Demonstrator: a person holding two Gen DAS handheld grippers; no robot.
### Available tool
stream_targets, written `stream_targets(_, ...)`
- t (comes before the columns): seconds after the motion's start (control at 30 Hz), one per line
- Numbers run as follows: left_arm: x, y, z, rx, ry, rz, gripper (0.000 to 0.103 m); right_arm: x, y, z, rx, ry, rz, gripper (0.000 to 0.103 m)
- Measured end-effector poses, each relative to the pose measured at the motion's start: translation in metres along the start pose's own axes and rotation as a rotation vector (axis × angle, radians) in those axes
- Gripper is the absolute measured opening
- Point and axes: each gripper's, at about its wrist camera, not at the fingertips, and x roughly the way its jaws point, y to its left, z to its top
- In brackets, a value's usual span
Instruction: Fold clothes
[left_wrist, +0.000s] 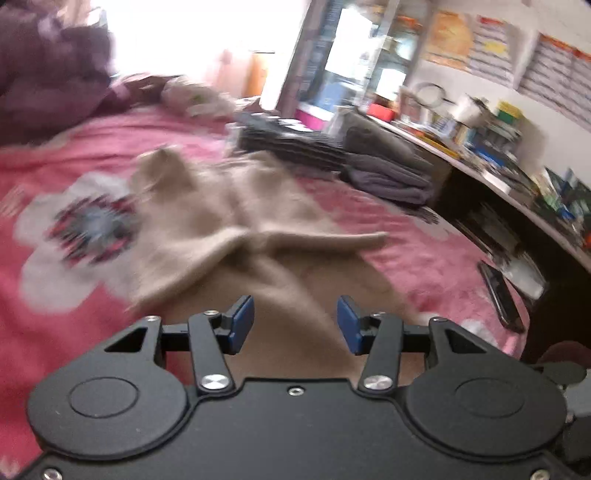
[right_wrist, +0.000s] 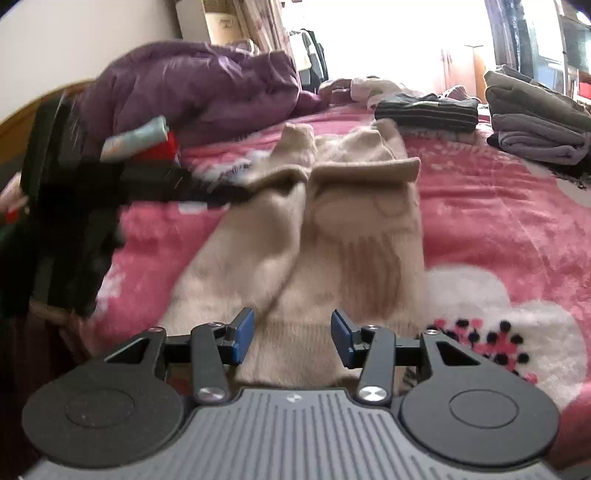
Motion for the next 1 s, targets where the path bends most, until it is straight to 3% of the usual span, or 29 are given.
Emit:
stream_targets(0.07,0.019,-0.018,0.005,0.063,0.003,-0.039,0.048,0.002,0.009,-0.005,-0.068,0.015,-0.013,0.046)
stream_targets(0.23,0.063,-0.057,-0.004,0.308,0.177,0.030,0.046,0.010,0.033,-0.009,-0.232,-0.017,-0.099,0.053)
stream_targets(0.27,0.065,-0.056,-0.007,0.341,0.211,0.066,0.045,0.013,0.036,-0.010,-0.259,-0.015,-0.107,0.052)
stream_targets(0.33,0.057,-0.049,-0.009,0.351,0.230,0.063,0.045,0.018,0.039,-0.011,-0.295,-0.004,-0.119,0.047)
stream_targets(0.4,0.050,-0.039,-0.007,0.321,0.224,0.069,0.045,0.021,0.040,-0.011,-0.320,0.006,-0.137,0.014)
stream_targets(0.63,0.043,-0.009,0.000,0.065,0.217,-0.026,0.045,-0.007,0.011,-0.002,-0.222,-0.031,-0.209,0.011)
stream_targets(0.73,0.048,-0.004,0.003,-0.050,0.207,-0.085,0.047,-0.009,0.014,-0.006,-0.245,-0.028,-0.201,0.011)
stream_targets(0.8,0.058,-0.003,0.003,-0.095,0.210,-0.081,0.047,-0.005,0.020,-0.010,-0.280,-0.024,-0.209,0.011)
stream_targets(0.93,0.076,-0.004,0.006,-0.148,0.191,-0.020,0.031,-0.003,0.029,-0.012,-0.322,-0.044,-0.224,0.013)
stream_targets(1.0,0.085,-0.003,0.009,-0.158,0.174,0.004,0.016,-0.001,0.033,-0.013,-0.343,-0.055,-0.232,0.013)
